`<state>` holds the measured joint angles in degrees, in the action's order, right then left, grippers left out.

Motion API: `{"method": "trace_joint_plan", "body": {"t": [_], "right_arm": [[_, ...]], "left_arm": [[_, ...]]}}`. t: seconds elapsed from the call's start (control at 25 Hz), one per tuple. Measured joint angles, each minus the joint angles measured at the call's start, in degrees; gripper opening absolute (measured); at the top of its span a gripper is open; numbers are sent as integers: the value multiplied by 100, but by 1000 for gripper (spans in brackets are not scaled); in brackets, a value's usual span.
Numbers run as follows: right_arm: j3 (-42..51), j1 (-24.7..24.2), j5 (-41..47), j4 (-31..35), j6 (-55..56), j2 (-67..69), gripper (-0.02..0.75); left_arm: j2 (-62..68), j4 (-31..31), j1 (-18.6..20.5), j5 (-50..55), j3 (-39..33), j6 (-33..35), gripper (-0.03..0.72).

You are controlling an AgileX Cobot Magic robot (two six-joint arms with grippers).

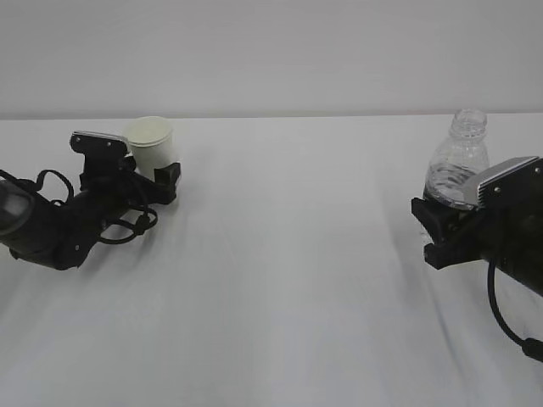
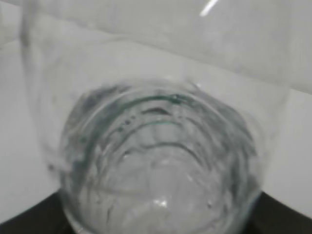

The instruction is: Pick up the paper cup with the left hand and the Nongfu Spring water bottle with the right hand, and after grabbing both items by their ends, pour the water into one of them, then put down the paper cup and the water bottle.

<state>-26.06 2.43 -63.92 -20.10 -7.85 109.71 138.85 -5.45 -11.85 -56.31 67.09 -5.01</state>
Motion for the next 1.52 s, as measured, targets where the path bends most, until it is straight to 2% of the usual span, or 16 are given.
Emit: {"method": "trace_joint_plan", "body": {"t": [1.0, 1.52], "right_arm": [[0, 0, 0, 11, -42, 0, 420], [0, 0, 0, 18, -59, 0, 420]], "left_arm": [[214, -61, 75, -357, 317, 0, 620], [214, -305, 75, -574, 317, 0, 589]]}}
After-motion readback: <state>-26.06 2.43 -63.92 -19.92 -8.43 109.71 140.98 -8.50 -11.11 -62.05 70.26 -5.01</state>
